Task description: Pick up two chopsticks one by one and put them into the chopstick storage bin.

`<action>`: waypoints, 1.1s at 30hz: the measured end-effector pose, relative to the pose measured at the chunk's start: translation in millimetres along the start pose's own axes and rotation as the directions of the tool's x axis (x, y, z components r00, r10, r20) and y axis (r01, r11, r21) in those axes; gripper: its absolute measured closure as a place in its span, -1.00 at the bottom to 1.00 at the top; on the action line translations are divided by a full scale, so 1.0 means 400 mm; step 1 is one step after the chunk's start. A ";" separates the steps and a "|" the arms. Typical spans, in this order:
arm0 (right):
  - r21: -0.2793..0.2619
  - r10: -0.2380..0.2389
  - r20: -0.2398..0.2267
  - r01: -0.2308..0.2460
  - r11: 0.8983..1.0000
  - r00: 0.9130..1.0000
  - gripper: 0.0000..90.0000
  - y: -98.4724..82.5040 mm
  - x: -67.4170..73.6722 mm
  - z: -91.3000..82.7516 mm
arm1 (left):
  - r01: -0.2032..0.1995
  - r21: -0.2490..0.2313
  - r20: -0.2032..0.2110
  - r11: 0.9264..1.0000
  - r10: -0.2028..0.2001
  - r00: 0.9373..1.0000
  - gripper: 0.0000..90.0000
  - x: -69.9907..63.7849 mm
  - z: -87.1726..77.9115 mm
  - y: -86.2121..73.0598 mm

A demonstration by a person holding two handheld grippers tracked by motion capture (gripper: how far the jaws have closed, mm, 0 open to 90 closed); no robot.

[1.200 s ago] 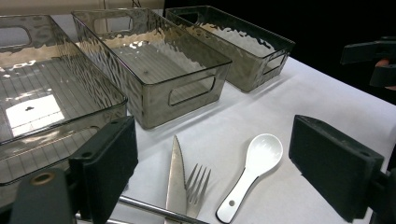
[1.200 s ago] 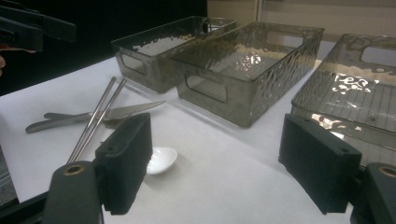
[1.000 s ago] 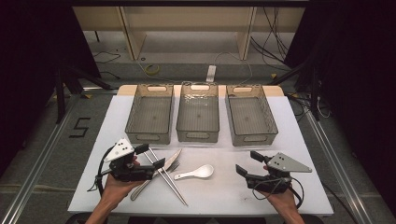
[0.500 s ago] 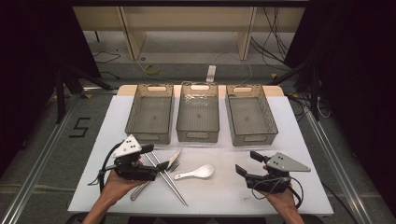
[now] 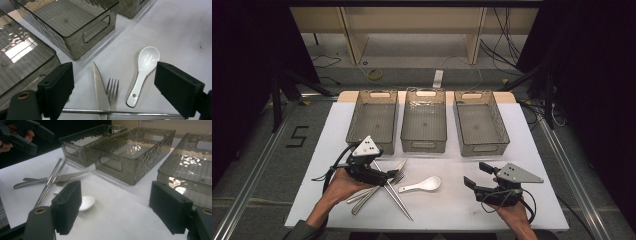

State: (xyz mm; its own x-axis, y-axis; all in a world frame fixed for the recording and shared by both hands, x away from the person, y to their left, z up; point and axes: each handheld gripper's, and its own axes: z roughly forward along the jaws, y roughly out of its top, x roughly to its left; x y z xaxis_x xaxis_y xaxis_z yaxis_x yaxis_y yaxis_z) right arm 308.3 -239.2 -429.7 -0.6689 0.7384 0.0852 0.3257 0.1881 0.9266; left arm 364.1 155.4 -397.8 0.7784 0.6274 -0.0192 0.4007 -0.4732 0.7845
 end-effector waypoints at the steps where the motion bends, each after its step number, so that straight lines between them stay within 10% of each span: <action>1: -0.002 0.000 -0.001 0.000 1.000 1.000 -0.40 -0.001 0.000 0.001 | -0.010 0.013 0.001 1.000 0.010 1.000 -0.66 0.005 0.001 0.008; 10: 0.003 -0.004 -0.004 0.004 1.000 1.000 -0.40 0.001 0.002 0.000 | -0.060 0.090 0.015 0.994 0.059 0.998 -0.66 0.007 0.011 -0.001; 16: 0.005 -0.006 -0.010 0.006 1.000 1.000 -0.40 0.001 0.003 -0.001 | -0.126 0.173 0.023 0.977 0.124 0.992 -0.66 -0.007 0.017 -0.002; 29: 0.006 -0.017 -0.017 0.017 1.000 1.000 -0.40 0.002 0.006 -0.001 | -0.238 0.279 0.101 0.930 0.218 0.971 -0.57 -0.031 0.041 -0.021; 33: 0.010 -0.020 -0.017 0.020 1.000 1.000 -0.40 0.002 0.007 -0.001 | -0.291 0.332 0.136 0.898 0.259 0.956 -0.53 -0.038 0.048 -0.033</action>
State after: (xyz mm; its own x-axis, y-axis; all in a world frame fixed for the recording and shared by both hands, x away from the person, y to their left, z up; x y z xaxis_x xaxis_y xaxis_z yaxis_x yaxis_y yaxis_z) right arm 306.5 -237.1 -428.8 -0.6866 0.7233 0.0729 0.3190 0.2096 0.9243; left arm 356.4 140.3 -419.7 0.9139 0.3933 0.1010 0.2938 -0.8121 0.5042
